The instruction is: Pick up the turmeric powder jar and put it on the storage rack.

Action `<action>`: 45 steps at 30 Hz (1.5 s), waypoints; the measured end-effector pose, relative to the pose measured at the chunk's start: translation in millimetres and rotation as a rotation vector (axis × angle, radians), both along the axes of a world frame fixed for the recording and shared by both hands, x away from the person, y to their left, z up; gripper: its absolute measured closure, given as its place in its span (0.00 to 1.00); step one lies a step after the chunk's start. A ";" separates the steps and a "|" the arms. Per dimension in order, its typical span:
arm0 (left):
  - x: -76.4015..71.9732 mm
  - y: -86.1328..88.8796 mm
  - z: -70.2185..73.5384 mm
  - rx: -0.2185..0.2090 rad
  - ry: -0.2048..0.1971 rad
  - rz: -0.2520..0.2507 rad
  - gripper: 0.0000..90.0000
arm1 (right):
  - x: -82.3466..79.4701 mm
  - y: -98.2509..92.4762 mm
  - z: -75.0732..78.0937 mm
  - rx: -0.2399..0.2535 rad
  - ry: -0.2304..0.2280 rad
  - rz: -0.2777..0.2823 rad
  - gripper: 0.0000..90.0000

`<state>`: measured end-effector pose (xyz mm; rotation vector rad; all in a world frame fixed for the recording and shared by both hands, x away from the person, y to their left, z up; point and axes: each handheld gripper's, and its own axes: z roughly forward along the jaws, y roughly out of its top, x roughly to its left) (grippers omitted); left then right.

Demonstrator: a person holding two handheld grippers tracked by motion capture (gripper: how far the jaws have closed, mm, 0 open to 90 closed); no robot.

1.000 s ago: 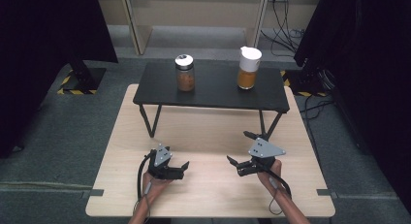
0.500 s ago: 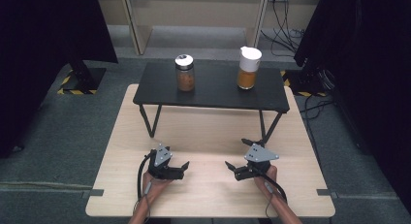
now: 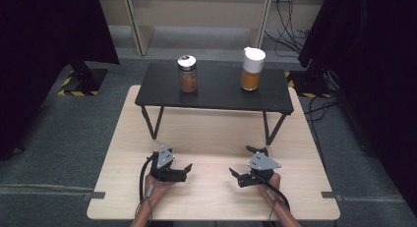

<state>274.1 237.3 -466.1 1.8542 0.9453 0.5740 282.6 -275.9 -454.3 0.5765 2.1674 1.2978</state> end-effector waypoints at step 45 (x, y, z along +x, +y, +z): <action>-0.7 -2.8 0.7 0.013 -0.001 0.004 0.03 | 6.8 8.9 -2.3 -0.024 0.095 -0.056 0.01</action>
